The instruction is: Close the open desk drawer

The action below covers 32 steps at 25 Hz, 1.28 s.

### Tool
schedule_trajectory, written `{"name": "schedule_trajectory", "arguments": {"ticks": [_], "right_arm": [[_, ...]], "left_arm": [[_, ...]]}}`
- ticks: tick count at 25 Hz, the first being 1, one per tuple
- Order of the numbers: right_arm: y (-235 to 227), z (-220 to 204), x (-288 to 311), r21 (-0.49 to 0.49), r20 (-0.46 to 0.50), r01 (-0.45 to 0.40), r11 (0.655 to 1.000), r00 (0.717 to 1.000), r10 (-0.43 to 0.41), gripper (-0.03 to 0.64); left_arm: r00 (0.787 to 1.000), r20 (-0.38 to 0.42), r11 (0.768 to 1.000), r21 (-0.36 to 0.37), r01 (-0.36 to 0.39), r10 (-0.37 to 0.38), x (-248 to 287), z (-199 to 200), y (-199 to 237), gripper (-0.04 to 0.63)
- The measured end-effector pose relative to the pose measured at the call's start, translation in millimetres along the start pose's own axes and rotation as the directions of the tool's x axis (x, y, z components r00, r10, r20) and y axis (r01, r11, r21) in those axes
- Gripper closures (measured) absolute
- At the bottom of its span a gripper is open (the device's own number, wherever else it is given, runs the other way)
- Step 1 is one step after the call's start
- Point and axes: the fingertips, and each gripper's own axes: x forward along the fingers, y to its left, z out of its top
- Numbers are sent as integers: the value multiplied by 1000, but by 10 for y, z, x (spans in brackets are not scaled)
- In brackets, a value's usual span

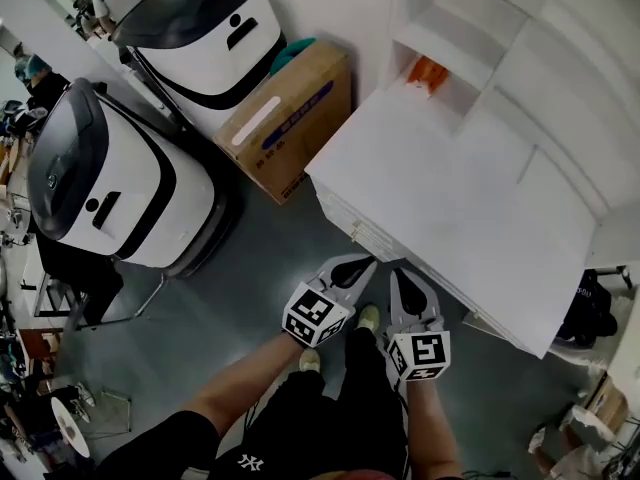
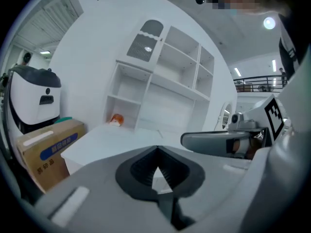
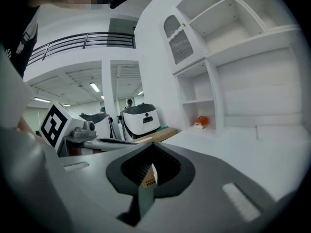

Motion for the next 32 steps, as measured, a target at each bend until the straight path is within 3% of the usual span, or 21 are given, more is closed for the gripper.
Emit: {"name": "schedule_trajectory", "arguments": {"ticks": [5, 13, 18, 32], "right_arm": [[267, 225, -215, 35, 16, 15, 999, 1000, -15, 594], [771, 761, -555, 8, 110, 11, 1000, 994, -11, 595], [1054, 1069, -730, -21, 154, 6, 1000, 988, -3, 595], [1481, 1392, -1029, -47, 231, 22, 999, 973, -11, 595]], "left_arm": [[999, 26, 999, 27, 24, -25, -403, 398, -304, 594], [999, 48, 998, 68, 17, -20, -1062, 849, -615, 594], [994, 101, 996, 83, 24, -33, -1384, 1145, -740, 594], [983, 177, 994, 110, 25, -44, -1894, 1466, -969, 594]]}}
